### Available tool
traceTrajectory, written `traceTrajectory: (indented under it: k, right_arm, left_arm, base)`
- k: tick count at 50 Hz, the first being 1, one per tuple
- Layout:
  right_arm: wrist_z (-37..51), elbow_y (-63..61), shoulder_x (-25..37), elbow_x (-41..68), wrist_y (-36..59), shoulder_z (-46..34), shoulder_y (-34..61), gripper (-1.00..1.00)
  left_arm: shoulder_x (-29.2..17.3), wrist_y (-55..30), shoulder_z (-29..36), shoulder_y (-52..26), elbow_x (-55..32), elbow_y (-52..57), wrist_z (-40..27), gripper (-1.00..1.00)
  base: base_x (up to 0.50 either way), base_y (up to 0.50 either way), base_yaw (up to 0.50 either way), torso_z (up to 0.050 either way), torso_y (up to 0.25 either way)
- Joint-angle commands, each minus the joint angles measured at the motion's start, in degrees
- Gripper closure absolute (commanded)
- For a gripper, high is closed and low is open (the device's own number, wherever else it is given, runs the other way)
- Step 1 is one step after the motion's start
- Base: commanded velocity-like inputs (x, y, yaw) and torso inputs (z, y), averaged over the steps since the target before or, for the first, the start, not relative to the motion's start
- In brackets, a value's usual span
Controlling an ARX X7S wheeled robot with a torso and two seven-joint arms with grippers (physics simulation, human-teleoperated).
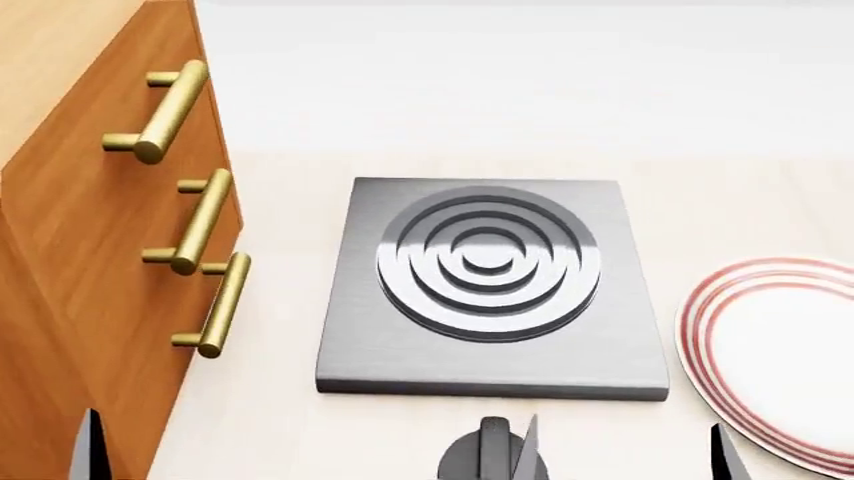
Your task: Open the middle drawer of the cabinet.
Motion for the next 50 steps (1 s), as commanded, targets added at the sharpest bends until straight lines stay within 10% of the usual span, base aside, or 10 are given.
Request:
traceTrajectory:
  k: [1,50]
  right_arm:
    - [0.53,0.11,0.5,0.13,-0.4,-0.12,-0.03,-1.0]
    - [2.44,0.36,2.18,0.92,0.33,-1.16,0.85,-1.0]
  left_arm:
    - [-0.37,0.01,0.42,-0.1,-0.09,-0.01,-0.39,-1.0]
    - [-1.49,-0.02,1.44,-0.68,-1.13,0.02,-2.38,-1.0]
  base:
    - [0.0,0.0,0.0,0.0,0.0]
    - [0.0,-0.08,0.0,0.0,0.0]
